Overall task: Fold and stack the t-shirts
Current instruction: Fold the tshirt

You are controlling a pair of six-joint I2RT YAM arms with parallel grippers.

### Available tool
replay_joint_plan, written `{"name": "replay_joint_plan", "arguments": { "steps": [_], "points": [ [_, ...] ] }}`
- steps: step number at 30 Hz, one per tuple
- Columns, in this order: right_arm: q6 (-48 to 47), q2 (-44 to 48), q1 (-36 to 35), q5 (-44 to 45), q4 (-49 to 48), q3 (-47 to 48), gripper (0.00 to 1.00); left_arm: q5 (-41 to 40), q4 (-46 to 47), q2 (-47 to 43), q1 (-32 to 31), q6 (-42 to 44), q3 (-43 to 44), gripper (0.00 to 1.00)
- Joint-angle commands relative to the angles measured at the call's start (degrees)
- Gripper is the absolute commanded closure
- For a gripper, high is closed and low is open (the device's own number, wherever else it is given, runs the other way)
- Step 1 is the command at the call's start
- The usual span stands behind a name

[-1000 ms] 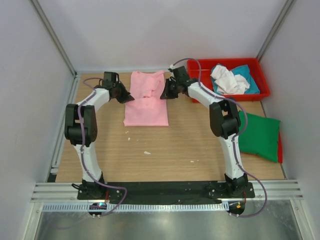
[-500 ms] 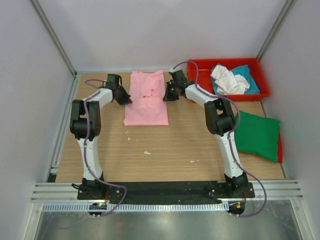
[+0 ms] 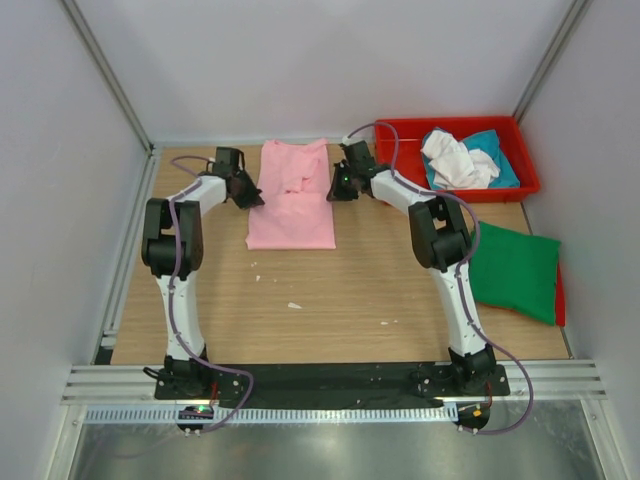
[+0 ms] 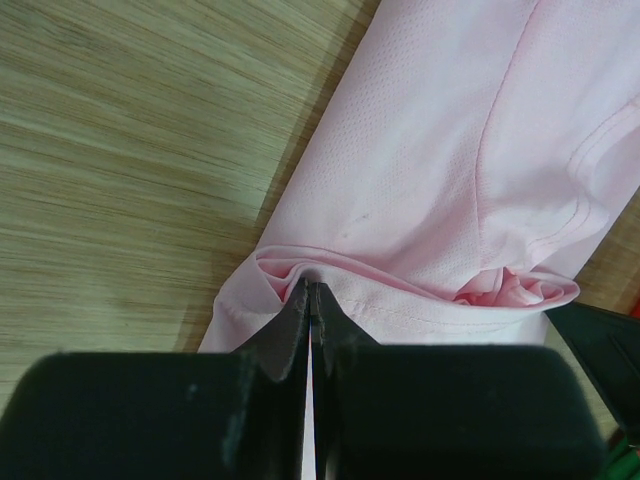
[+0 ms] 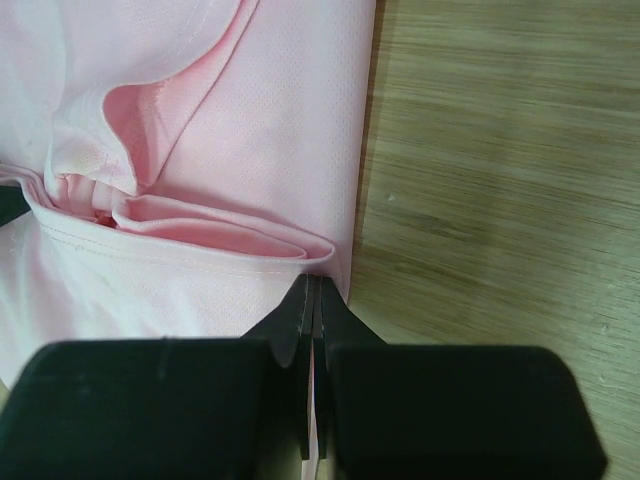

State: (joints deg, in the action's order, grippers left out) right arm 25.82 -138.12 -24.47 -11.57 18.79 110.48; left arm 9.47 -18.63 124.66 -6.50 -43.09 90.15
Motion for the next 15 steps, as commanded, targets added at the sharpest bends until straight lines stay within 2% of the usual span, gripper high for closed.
{"name": "replay_joint_plan", "arguments": {
  "steps": [1, 4, 6, 8, 9, 10, 11, 12, 13, 14, 15],
  "points": [
    [-1.0, 1.8, 0.1, 2.4, 0.4, -2.2, 0.99, -1.2, 0.0, -2.5, -0.5, 4.8, -0.3, 1.0],
    [-2.1, 5.0, 0.1, 3.2, 0.3, -1.5, 0.99, -2.3, -1.0, -6.0, -0.5, 8.3, 0.8, 1.0],
    [-3.0, 7.7, 0.1, 4.0, 1.6, -0.7, 0.99, -1.5, -3.6, -7.9, -0.6, 10.1, 3.9, 0.96],
    [-3.7, 9.9, -0.1, 5.1, 3.3, 0.3, 0.94, -1.5, -7.0, -11.6, -0.5, 11.3, 6.1, 0.79],
    [-4.7, 12.7, -0.4, 6.8, 3.7, 0.4, 0.87, -1.4, -7.8, -13.1, -0.5, 11.6, 6.8, 0.63],
    [-5.4, 14.2, -0.7, 8.2, 4.2, 0.3, 0.67, -1.7, -8.3, -14.8, -0.6, 11.7, 6.7, 0.44],
    [-6.1, 16.0, -1.5, 9.5, 4.9, -0.2, 0.58, -1.7, -8.6, -18.8, -0.6, 11.6, 6.2, 0.26],
    [-7.6, 17.7, -2.1, 10.9, 5.0, -0.8, 0.46, -1.8, -9.0, -20.8, -0.6, 11.6, 5.2, 0.2],
    [-8.0, 20.8, -2.5, 13.7, 5.4, -2.1, 0.13, -1.9, -9.3, -23.2, -0.5, 11.5, 3.3, 0.16],
    [-7.7, 22.2, -2.9, 14.6, 6.5, -2.8, 0.01, -2.4, -10.0, -25.2, -0.5, 11.3, 2.0, 0.13],
    [-7.5, 23.6, -3.5, 15.1, 7.1, -3.5, 0.0, -2.8, -11.8, -29.2, -0.5, 10.5, 0.8, 0.12]
  ]
}}
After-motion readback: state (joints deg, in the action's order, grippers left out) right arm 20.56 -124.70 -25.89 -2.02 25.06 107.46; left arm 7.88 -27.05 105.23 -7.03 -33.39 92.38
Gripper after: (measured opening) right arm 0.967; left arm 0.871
